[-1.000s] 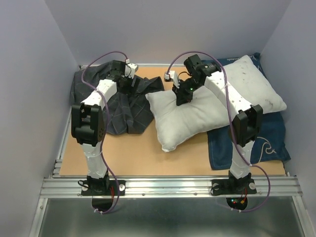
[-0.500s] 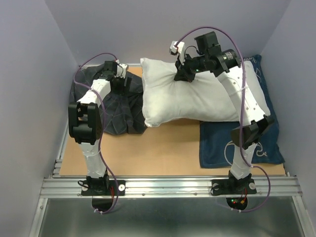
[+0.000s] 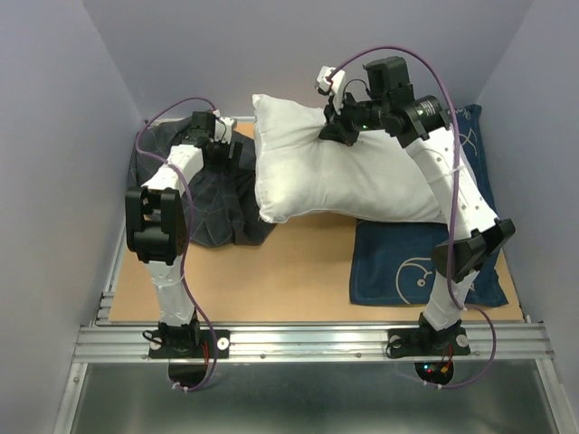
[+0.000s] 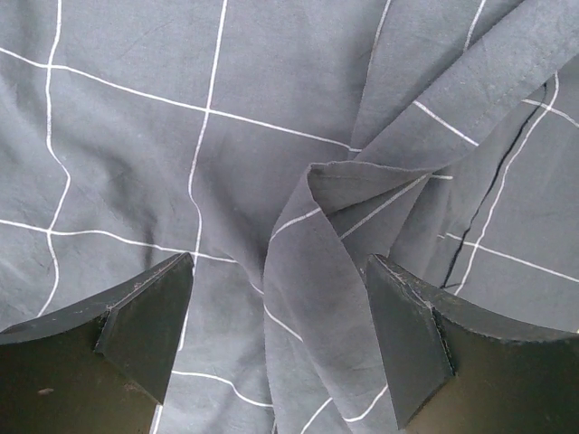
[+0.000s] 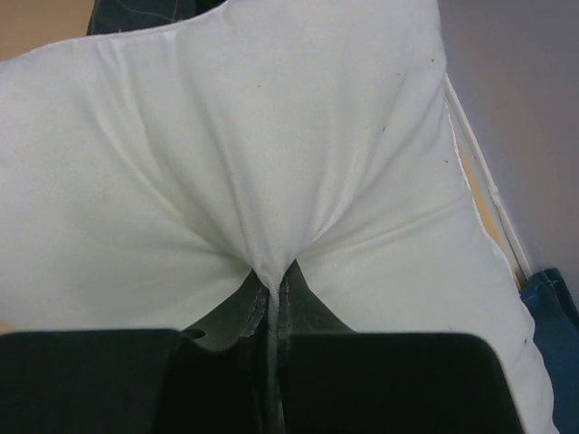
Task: Put the pillow into the pillowcase
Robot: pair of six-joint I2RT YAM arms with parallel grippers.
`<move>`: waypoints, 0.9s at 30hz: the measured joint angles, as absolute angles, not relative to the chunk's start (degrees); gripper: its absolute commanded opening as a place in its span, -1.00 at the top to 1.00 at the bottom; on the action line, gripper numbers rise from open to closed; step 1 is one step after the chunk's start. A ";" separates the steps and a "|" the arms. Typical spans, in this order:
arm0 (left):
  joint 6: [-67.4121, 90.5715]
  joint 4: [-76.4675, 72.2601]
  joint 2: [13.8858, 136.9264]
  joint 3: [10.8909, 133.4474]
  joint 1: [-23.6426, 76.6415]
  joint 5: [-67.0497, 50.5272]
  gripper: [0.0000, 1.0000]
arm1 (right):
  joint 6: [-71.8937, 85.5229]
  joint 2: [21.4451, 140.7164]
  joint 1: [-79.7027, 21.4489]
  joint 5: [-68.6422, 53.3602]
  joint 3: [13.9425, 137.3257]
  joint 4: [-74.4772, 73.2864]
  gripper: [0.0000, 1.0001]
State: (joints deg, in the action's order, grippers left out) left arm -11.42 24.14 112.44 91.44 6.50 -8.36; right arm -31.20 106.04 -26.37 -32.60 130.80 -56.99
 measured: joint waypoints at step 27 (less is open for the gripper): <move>-11.38 25.32 112.44 95.85 5.13 -9.06 -0.77 | -38.72 92.60 -8.71 -20.82 133.14 -48.42 0.99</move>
State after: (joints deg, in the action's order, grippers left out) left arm -11.38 25.32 112.44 95.85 5.13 -9.06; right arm -38.72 92.60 -8.71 -20.82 133.14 -48.42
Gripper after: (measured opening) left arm 0.881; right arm 0.055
